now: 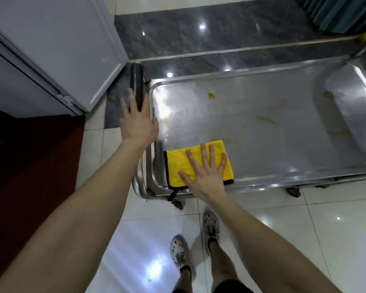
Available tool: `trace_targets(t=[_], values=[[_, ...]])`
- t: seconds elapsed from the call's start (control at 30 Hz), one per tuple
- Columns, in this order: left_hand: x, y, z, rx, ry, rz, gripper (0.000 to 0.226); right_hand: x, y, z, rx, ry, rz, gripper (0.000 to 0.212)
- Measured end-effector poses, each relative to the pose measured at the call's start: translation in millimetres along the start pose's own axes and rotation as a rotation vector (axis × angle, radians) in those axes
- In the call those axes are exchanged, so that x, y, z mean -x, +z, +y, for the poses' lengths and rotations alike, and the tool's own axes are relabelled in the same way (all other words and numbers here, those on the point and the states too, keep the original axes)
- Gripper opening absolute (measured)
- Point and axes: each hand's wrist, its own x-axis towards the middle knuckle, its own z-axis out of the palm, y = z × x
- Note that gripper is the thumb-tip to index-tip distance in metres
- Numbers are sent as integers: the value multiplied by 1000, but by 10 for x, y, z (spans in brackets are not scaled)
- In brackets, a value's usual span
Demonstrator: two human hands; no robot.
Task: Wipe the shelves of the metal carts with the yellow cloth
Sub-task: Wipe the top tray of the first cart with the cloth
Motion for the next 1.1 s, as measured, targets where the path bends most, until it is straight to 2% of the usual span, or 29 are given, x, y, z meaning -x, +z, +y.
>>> trace_targets(t=[0.2,0.37,0.6,0.73,0.87,1.0,1.1], values=[[91,-84,-11,125,-8,-15,78,106,-239,470,22,89,-71,84],[86,-126,-8,125,-49,-9,78,-48,-434,1011,39,150,-135,84],[67,-19,-66,81,-64,44,73,-1179,-640,1343,-3,178,-101,83],[55,57,-119,121,-71,69,74,-2150,-687,1284,-4,189,-96,86],[77,85,-133,155,-43,89,75,-2884,-639,931,-9,131,-104,94],[72,46,-93,169,-45,105,74,-3083,-536,601,-4,100,-97,95],[64,-8,-73,184,-30,120,74,-2825,-435,418,17,39,-83,91]])
